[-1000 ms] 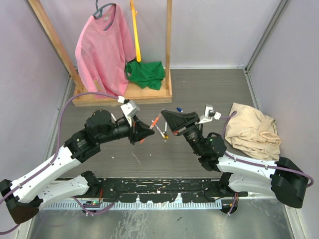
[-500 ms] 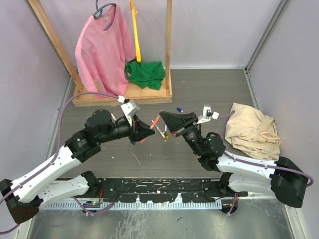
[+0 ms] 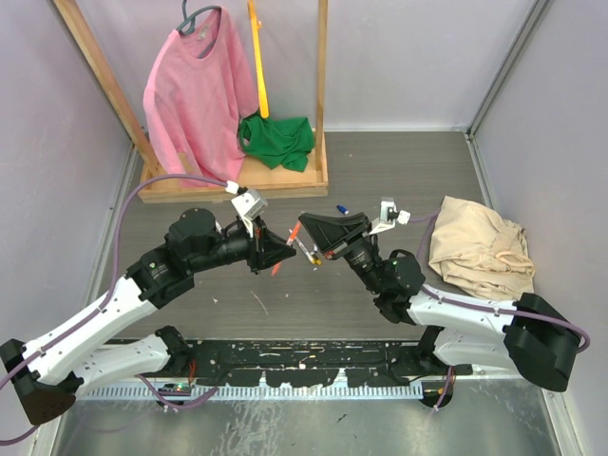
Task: Insert the pens into the pen caps
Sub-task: Insert the pen cap onto the pen, then press the pen cap onto the pen.
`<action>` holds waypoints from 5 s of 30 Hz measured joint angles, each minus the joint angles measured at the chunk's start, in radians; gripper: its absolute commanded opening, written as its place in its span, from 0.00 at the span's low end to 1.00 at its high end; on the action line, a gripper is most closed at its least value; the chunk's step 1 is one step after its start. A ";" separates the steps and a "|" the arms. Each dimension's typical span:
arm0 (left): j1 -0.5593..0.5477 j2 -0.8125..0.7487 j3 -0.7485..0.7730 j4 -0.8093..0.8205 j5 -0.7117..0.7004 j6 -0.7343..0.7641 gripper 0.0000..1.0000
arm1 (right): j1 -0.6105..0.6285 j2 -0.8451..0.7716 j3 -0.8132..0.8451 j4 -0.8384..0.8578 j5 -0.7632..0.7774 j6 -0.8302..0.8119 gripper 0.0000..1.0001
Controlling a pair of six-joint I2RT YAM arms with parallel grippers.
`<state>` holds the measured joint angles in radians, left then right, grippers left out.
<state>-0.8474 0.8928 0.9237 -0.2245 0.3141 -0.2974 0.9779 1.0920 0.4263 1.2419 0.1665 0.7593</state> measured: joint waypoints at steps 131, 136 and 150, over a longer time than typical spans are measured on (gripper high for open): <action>-0.005 -0.054 0.188 -0.264 -0.134 -0.019 0.00 | 0.391 -0.014 0.484 -0.893 0.478 -0.278 0.33; -0.001 -0.062 0.188 -0.211 -0.158 -0.008 0.00 | 0.401 -0.035 0.497 -0.926 0.453 -0.320 0.34; -0.001 -0.062 0.187 -0.205 -0.142 0.000 0.00 | 0.402 -0.109 0.430 -0.991 0.469 -0.335 0.37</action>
<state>-0.8486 0.8310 1.1107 -0.4297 0.1719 -0.2977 1.3800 0.9833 0.8558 0.2504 0.6357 0.4244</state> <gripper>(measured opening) 0.110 0.360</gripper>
